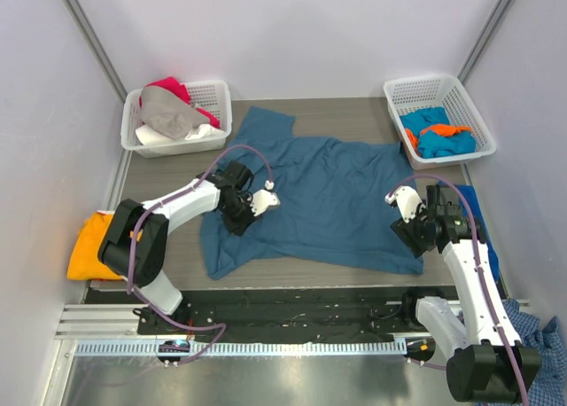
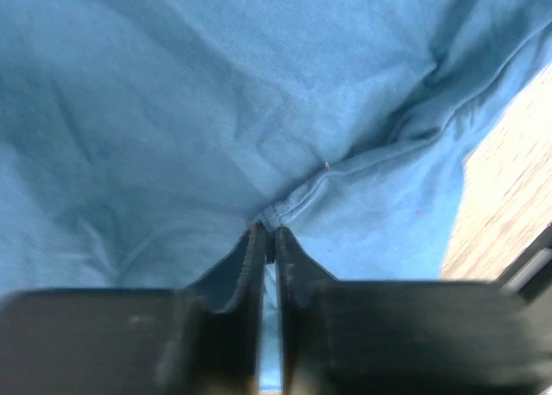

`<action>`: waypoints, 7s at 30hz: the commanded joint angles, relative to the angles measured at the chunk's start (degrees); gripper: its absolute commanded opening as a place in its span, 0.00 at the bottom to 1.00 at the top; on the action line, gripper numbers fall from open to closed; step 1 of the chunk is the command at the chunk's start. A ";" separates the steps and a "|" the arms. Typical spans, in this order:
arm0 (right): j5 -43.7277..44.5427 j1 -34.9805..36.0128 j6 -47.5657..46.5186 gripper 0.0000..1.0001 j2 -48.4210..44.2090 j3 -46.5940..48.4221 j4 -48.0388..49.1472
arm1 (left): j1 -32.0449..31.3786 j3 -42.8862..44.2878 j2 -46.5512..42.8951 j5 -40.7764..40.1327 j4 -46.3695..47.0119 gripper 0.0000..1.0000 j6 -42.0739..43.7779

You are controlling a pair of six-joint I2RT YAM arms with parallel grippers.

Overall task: Fold and stack the t-shirts
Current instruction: Flatten out the tshirt

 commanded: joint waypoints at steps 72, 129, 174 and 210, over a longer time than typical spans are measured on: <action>6.17 -0.14 14.63 0.65 18.83 9.92 30.53 | -9.45 -4.11 -24.04 -30.75 22.25 0.88 -4.55; 3.62 3.11 14.38 0.61 43.62 13.79 49.53 | 13.59 49.17 35.14 -37.07 28.08 0.54 -3.76; 0.02 3.11 14.29 0.60 44.85 14.05 47.59 | 34.94 29.92 15.54 -50.41 -24.05 0.00 24.01; -0.95 5.40 14.03 0.59 45.55 13.70 46.54 | 49.98 54.61 20.29 -44.40 -28.96 0.51 19.80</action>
